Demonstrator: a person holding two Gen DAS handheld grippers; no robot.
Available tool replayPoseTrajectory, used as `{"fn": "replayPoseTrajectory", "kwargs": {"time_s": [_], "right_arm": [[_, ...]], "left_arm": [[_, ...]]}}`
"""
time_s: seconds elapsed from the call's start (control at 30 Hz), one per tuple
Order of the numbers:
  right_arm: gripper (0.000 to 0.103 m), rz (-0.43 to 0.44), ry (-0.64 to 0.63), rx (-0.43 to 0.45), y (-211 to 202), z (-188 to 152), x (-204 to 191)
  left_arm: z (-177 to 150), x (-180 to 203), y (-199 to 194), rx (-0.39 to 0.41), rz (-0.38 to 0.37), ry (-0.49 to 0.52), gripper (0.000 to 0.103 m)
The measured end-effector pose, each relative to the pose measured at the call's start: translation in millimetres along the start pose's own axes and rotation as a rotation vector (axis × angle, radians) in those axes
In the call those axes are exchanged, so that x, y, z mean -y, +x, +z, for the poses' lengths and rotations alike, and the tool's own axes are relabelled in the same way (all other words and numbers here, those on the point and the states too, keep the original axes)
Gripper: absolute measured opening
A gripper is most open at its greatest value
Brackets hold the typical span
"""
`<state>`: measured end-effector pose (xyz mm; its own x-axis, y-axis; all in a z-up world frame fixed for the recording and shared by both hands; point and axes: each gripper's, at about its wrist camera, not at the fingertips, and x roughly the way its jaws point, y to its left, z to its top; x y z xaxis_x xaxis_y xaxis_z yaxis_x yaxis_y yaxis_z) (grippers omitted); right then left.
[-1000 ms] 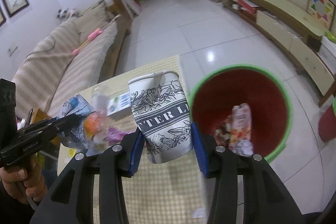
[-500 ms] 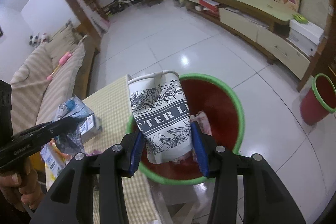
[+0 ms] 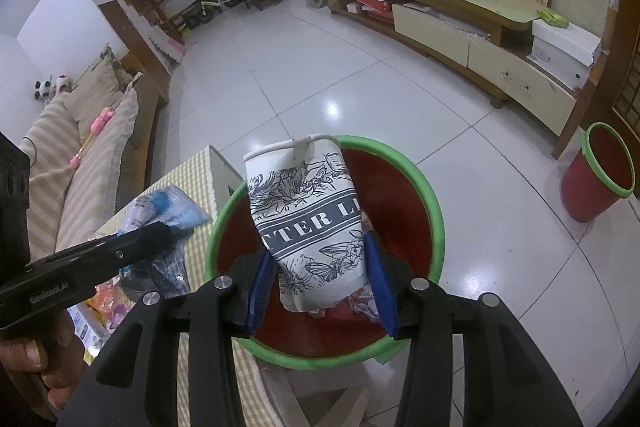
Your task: Collect trash
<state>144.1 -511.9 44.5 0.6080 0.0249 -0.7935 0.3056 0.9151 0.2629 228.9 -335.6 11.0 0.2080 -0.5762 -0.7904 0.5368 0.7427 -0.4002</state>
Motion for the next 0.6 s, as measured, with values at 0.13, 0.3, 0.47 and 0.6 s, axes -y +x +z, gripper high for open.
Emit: {"fn": "replayPoseTrajectory", "kwargs": {"time_s": [0.13, 0.3, 0.47, 0.6], "right_arm": [[0.05, -0.009, 0.008, -0.002, 1.2, -0.6, -1.8], [0.074, -0.016, 0.018, 0.023, -2.5, -0.2, 0.3], [0.081, -0.014, 0.005, 0.028, -2.2, -1.2, -2.1], [0.087, -0.015, -0.002, 0.033, -2.2, -2.0, -5.2]], "left_arm": [[4.0, -4.4, -3.5, 0.027, -0.006, -0.041, 0.083], [6.5, -7.6, -18.7, 0.07, 0.009, -0.051, 0.097], [5.5, -13.8, -37.9, 0.102, 0.05, -0.062, 0.097], [0.2, -19.0, -52.3, 0.115, 0.089, -0.066, 0.097]]}}
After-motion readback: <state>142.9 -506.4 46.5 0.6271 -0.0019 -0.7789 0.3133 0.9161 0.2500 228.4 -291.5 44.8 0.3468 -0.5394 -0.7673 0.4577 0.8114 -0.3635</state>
